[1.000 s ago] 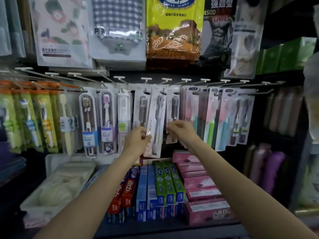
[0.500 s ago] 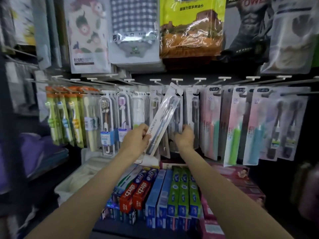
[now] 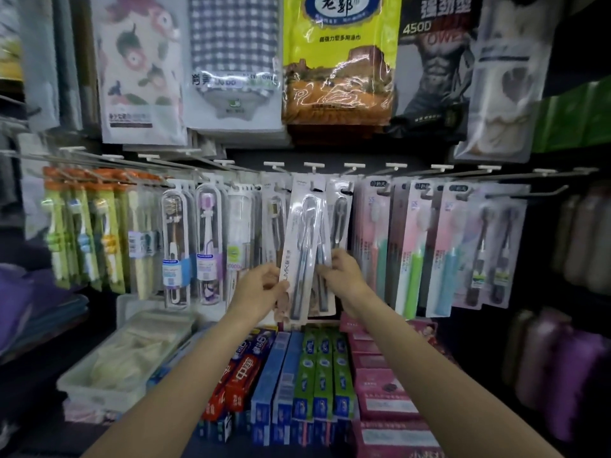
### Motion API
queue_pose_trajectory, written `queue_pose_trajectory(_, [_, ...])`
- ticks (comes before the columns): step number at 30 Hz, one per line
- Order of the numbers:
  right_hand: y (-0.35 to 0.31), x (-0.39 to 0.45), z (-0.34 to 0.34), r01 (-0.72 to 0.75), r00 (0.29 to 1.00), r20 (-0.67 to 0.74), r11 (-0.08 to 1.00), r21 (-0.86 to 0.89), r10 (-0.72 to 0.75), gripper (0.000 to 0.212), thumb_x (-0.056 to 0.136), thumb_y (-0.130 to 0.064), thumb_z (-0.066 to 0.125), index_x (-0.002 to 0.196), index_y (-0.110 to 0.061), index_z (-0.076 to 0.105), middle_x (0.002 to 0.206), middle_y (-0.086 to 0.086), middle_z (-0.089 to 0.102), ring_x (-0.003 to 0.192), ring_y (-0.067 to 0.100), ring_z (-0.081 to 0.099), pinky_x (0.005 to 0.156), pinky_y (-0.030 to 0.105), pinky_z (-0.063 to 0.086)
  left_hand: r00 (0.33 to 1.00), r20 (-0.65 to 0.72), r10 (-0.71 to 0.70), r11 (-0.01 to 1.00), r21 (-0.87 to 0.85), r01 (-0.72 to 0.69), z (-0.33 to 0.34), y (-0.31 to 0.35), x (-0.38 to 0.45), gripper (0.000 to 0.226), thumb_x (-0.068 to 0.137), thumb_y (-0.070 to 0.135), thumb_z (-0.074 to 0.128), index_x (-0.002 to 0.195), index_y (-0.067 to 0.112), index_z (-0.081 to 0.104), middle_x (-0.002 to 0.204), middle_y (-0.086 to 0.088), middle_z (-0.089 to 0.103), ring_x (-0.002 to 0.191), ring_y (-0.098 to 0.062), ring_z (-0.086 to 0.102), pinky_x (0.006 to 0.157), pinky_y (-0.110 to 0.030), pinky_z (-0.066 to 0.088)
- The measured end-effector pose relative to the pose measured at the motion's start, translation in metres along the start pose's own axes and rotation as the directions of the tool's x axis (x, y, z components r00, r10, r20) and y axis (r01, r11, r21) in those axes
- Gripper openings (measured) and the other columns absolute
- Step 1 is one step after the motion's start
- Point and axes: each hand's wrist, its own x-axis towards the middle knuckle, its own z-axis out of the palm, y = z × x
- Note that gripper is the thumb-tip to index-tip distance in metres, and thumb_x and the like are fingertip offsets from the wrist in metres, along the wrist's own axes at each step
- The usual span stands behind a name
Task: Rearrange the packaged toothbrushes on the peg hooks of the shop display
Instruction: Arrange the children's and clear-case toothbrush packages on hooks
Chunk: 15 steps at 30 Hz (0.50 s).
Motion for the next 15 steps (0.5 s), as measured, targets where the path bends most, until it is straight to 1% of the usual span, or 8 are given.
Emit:
queue_pose_trajectory(2, [0.002,-0.006,0.005,-0.012,1.000,0.027,0.998,0.067,0.011,0.029,0.095,-0.006,0.048,0.123,-0.006,0.044,0.123,0.007,0.050,0.109,0.020,0.050,0.096,0.033,0.043,1.000,-0.002,0.012,1.000,-0.025,-0.012,-0.002,-0.003,-0.003,0.022,0.086,0.012,0.062,0.107,0.005,0.058,0.100,-0.002,0.059,0.099,-0.014,0.054,0.084,-0.024,0.040])
queue_pose_trajectory(3, [0.003,-0.008,0.007,-0.021,0.999,0.042,0.995,0.100,0.017,0.028,0.094,-0.005,0.048,0.122,-0.004,0.045,0.125,0.007,0.051,0.110,0.021,0.051,0.099,0.037,0.044,1.000,-0.006,0.019,0.999,-0.027,-0.019,-0.004,-0.004,-0.004,0.023,0.086,0.012,0.062,0.108,0.005,0.059,0.101,-0.003,0.061,0.099,-0.015,0.055,0.086,-0.025,0.042])
queue_pose_trajectory(5, [0.006,-0.009,0.010,-0.027,0.998,0.068,0.986,0.167,0.015,0.024,0.094,-0.005,0.048,0.117,-0.001,0.050,0.120,0.015,0.058,0.107,0.028,0.058,0.096,0.044,0.047,1.000,-0.007,0.021,0.999,-0.034,-0.021,-0.005,-0.004,-0.006,0.023,0.085,0.013,0.063,0.107,0.007,0.061,0.103,-0.002,0.061,0.099,-0.015,0.056,0.090,-0.026,0.044])
queue_pose_trajectory(7, [0.006,-0.011,0.012,-0.036,0.997,0.080,0.975,0.221,0.019,0.021,0.096,-0.012,0.046,0.114,-0.002,0.054,0.116,0.019,0.060,0.107,0.030,0.059,0.096,0.044,0.047,0.999,-0.014,0.036,0.999,-0.031,-0.037,-0.003,-0.002,-0.007,0.019,0.085,0.013,0.063,0.103,0.007,0.063,0.100,-0.001,0.062,0.096,-0.013,0.056,0.085,-0.020,0.046])
queue_pose_trajectory(8, [0.008,-0.011,0.013,-0.034,0.997,0.078,0.975,0.221,0.017,0.024,0.097,-0.018,0.044,0.115,-0.004,0.053,0.118,0.018,0.060,0.109,0.029,0.057,0.099,0.044,0.045,0.999,-0.026,0.047,0.999,-0.015,-0.047,-0.001,-0.002,-0.007,0.017,0.085,0.013,0.064,0.101,0.007,0.063,0.098,-0.001,0.063,0.094,-0.012,0.057,0.083,-0.019,0.046])
queue_pose_trajectory(10, [0.010,-0.011,0.013,-0.020,0.998,0.059,0.982,0.188,0.009,0.029,0.099,-0.028,0.041,0.116,-0.007,0.050,0.119,0.009,0.057,0.112,0.024,0.052,0.105,0.041,0.038,0.998,-0.052,0.047,0.999,0.016,-0.046,0.004,0.000,-0.007,0.015,0.085,0.015,0.064,0.098,0.007,0.064,0.098,-0.004,0.065,0.091,-0.012,0.058,0.085,-0.022,0.046])
queue_pose_trajectory(12, [0.012,-0.013,0.012,-0.003,0.999,0.032,0.981,0.192,-0.004,0.024,0.099,-0.030,0.038,0.116,-0.015,0.046,0.113,-0.003,0.050,0.108,0.013,0.045,0.102,0.030,0.033,0.997,-0.071,0.040,0.998,0.054,-0.036,0.010,0.001,-0.005,0.015,0.085,0.017,0.064,0.097,0.007,0.064,0.096,-0.004,0.065,0.089,-0.012,0.057,0.082,-0.022,0.044])
queue_pose_trajectory(15, [0.015,-0.013,0.008,0.003,1.000,0.017,0.981,0.192,-0.007,0.041,0.099,-0.038,0.036,0.132,-0.015,0.040,0.118,-0.008,0.042,0.110,0.008,0.039,0.097,0.026,0.029,0.996,-0.081,0.047,0.993,0.108,-0.038,0.019,0.004,-0.004,0.010,0.086,0.019,0.063,0.088,0.010,0.059,0.091,-0.005,0.064,0.085,-0.015,0.058,0.077,-0.025,0.046])
